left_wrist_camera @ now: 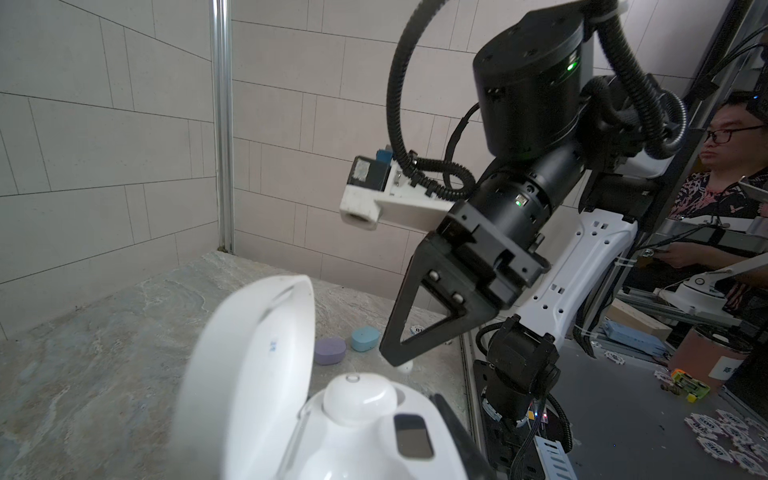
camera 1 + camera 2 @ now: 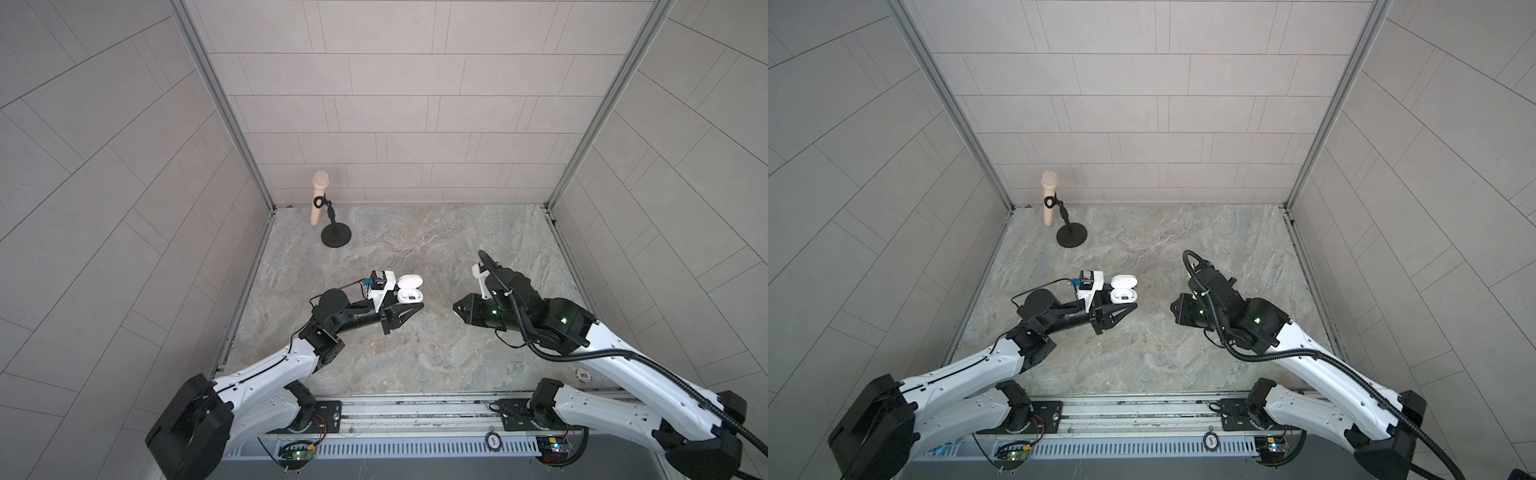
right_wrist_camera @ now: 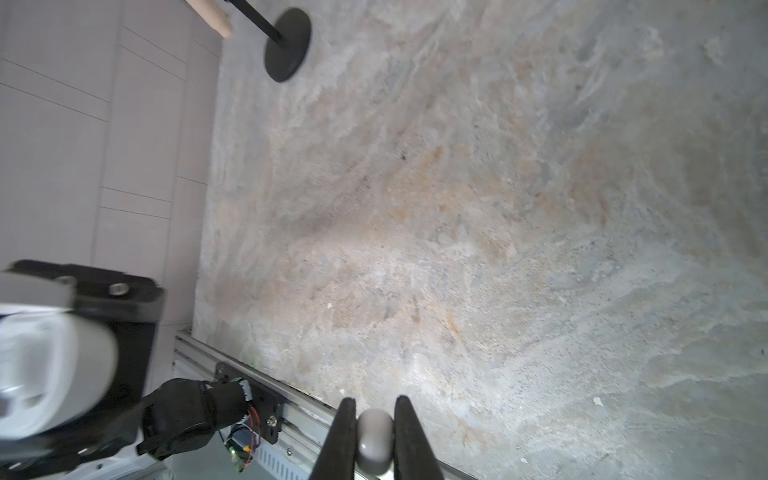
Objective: Insert the wireless bluetooth earbuds into the charging case
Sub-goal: 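Carry the second earbud with the right gripper to the open case, then press the second earbud into the case slot and open the right gripper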
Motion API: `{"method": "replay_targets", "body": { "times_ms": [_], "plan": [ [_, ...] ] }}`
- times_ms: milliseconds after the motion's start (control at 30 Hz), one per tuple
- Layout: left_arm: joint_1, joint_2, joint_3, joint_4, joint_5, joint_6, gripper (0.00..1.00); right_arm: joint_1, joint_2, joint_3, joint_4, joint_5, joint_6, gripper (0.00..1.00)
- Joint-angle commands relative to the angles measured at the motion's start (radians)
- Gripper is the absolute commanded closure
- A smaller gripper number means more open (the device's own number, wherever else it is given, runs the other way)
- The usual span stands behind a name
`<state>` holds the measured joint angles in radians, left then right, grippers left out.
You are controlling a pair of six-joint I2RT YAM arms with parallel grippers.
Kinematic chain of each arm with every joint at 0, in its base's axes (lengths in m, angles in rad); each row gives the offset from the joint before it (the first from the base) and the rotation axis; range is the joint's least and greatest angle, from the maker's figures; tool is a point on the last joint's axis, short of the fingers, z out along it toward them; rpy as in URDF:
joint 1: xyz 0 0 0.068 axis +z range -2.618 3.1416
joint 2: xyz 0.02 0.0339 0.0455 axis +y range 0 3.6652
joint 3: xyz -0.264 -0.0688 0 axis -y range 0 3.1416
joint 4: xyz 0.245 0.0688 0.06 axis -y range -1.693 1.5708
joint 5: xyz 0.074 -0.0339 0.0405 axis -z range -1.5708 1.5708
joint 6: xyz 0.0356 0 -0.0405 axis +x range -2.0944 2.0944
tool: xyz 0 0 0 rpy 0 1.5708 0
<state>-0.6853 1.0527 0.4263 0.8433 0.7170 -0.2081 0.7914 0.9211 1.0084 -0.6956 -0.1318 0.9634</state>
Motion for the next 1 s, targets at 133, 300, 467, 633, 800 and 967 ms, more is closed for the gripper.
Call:
{"method": "replay_targets", "body": {
  "times_ms": [133, 300, 467, 633, 800, 967],
  "plan": [
    [0.005, 0.055, 0.056, 0.065, 0.033, 0.003, 0.93, 0.003, -0.051, 0.101, 0.119, -0.073, -0.005, 0.98],
    [0.001, 0.105, 0.078, 0.117, 0.044, -0.019, 0.92, 0.051, -0.022, 0.152, 0.206, -0.083, 0.004, 0.98],
    [-0.029, 0.15, 0.11, 0.138, 0.033, -0.006, 0.92, 0.104, 0.022, 0.168, 0.297, -0.073, 0.019, 0.98],
    [-0.057, 0.185, 0.132, 0.172, 0.021, 0.001, 0.92, 0.13, 0.052, 0.159, 0.341, -0.064, 0.051, 0.98],
    [-0.072, 0.191, 0.142, 0.192, 0.015, 0.004, 0.92, 0.139, 0.048, 0.111, 0.404, -0.03, 0.078, 0.98],
    [-0.078, 0.182, 0.143, 0.195, 0.015, 0.003, 0.92, 0.141, 0.054, 0.089, 0.42, -0.012, 0.088, 0.98]
  ]
}}
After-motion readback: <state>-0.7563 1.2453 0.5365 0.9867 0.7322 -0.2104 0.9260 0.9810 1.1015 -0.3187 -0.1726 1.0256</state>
